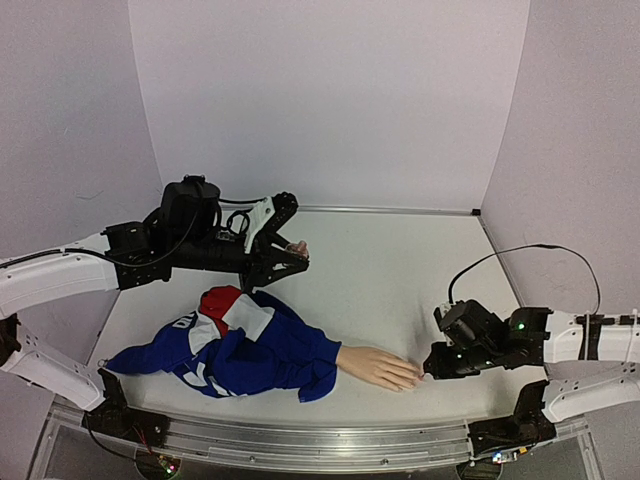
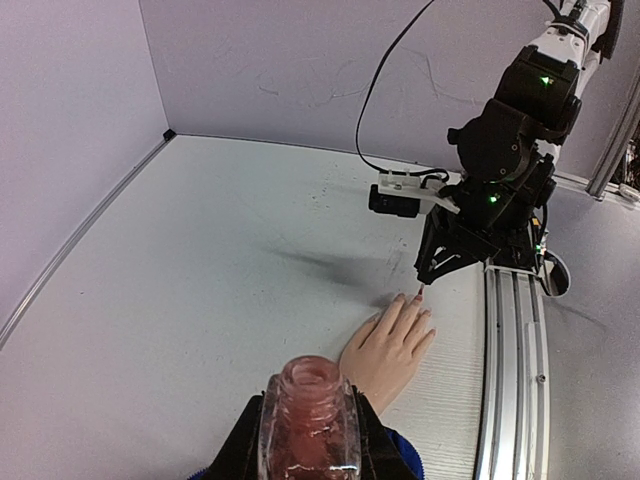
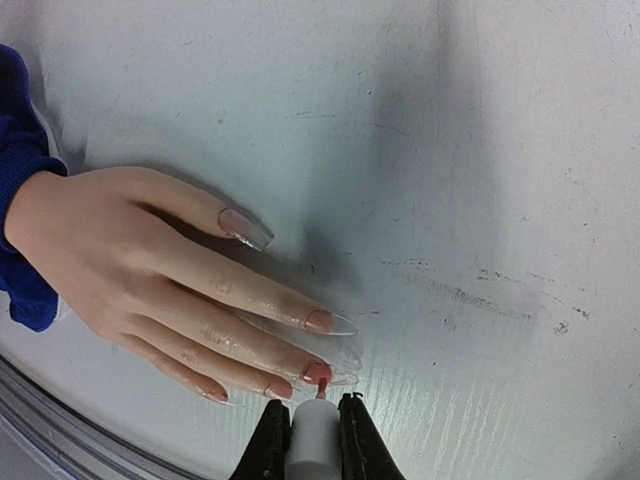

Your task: Paint the nails

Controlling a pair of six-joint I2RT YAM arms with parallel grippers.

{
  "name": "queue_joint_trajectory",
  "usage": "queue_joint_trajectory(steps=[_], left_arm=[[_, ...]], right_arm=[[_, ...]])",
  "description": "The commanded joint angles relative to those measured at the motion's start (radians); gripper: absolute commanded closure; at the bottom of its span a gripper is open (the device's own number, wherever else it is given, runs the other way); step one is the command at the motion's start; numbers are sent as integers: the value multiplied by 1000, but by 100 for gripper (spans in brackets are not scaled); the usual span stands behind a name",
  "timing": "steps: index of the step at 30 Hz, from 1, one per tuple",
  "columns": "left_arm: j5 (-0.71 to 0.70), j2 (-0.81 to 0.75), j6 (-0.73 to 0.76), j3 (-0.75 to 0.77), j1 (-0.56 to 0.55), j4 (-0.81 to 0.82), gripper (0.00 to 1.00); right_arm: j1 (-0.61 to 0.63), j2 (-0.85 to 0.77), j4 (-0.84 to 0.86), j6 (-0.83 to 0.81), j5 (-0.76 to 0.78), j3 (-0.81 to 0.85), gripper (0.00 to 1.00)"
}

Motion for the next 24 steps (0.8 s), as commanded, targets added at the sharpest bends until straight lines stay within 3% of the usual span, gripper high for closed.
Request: queue_joint_trajectory(steps=[1, 24], left_arm=[[12, -16, 16, 36, -5, 25, 100], [15, -16, 16, 37, -5, 25, 100]], right_arm=[[4, 21, -13, 1, 2, -2, 100], [5, 73, -4, 0, 4, 4, 100]])
